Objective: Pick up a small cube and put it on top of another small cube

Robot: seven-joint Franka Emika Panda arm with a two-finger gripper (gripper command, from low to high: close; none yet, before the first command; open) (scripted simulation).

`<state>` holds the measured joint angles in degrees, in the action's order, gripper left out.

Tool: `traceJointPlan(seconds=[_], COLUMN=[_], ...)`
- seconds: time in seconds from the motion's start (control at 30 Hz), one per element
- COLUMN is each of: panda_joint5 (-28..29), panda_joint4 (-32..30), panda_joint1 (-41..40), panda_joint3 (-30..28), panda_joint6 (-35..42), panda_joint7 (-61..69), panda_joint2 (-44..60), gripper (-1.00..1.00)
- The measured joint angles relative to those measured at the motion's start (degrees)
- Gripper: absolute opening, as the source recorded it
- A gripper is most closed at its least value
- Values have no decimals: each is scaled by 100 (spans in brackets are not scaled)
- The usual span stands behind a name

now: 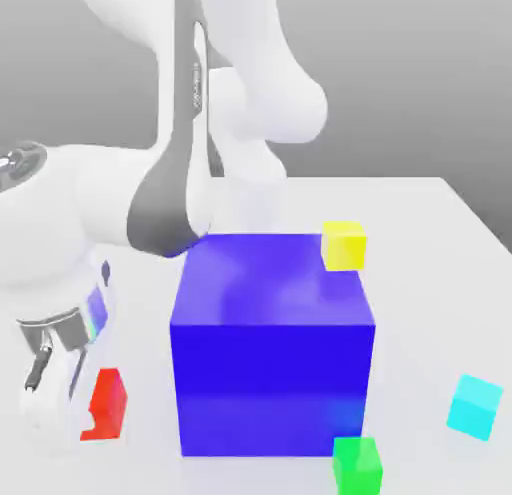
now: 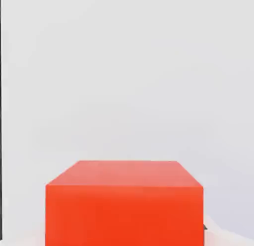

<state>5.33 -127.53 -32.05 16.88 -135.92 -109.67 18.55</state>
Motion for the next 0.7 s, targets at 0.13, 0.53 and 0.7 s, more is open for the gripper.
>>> traceJointPlan(seconds=[0.13, 0.53, 0.7], panda_joint5=[182, 402, 322], panda_joint4=[516, 478, -353], panda_joint1=[521, 2301, 2616], panda_joint3=[510, 1913, 2089], panda_joint6=[413, 408, -278], panda_joint7=[459, 200, -738], panda_joint2=[318, 300, -341], gripper=[-100, -100, -100])
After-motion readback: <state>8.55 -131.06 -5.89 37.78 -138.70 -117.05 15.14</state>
